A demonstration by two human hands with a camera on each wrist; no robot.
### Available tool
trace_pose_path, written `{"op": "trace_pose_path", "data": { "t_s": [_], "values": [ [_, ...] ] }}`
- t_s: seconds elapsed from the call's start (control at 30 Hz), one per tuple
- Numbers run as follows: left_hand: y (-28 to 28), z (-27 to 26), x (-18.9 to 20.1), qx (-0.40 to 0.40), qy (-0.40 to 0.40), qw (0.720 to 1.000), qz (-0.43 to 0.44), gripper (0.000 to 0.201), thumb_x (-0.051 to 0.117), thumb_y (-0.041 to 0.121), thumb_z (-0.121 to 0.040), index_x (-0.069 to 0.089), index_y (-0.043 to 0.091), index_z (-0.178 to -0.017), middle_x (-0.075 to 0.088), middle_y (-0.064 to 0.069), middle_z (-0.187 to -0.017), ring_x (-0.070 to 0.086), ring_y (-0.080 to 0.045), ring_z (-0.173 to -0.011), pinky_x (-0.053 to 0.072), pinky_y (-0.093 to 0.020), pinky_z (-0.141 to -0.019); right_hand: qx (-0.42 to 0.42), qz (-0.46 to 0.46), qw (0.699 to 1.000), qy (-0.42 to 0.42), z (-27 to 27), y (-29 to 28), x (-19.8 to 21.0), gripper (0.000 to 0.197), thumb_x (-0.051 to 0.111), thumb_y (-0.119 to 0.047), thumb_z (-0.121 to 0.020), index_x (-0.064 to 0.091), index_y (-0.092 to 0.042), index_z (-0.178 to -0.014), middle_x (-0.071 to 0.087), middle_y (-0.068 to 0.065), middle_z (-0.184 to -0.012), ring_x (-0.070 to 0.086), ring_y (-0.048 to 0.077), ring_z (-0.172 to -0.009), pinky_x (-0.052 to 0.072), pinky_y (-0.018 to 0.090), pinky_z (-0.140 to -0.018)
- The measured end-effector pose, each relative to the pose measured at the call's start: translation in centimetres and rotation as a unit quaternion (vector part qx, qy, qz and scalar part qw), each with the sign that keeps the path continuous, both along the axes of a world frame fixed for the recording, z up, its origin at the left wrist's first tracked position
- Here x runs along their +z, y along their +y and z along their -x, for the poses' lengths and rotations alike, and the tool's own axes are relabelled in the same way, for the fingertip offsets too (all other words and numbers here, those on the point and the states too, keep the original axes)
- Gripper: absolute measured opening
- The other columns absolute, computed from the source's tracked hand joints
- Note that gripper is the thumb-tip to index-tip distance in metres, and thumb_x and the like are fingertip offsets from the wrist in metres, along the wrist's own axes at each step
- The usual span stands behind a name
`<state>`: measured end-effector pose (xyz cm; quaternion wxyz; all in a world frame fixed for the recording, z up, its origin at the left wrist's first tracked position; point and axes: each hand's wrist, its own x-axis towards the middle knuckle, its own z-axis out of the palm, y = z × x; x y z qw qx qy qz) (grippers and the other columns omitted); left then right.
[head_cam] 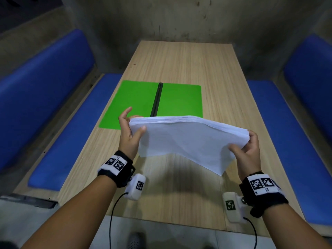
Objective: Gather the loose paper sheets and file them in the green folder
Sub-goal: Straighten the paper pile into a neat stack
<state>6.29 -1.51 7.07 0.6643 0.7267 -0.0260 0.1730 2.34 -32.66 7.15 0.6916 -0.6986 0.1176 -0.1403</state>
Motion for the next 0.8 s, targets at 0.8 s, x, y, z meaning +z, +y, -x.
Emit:
{"op": "trace_pose_path", "data": {
  "t_s": [0.8],
  "values": [
    [-1.6,2.2,-1.2,0.109,0.128,0.980,0.104,0.020,0.042,-0.012,-0.077,0.056,0.001,-0.084,0.055,0.001,-0.068,0.052,0.009,-0.051,0.041,-0.007,-0.052,-0.057,-0.012,0.997,0.051,-0.4,0.0,-0.6,0.033,0.045,0.014,-0.079,0.062,-0.002,-0.102,0.060,0.004,-0.082,0.059,-0.010,-0.055,0.050,0.014,-0.058]
  ]
}}
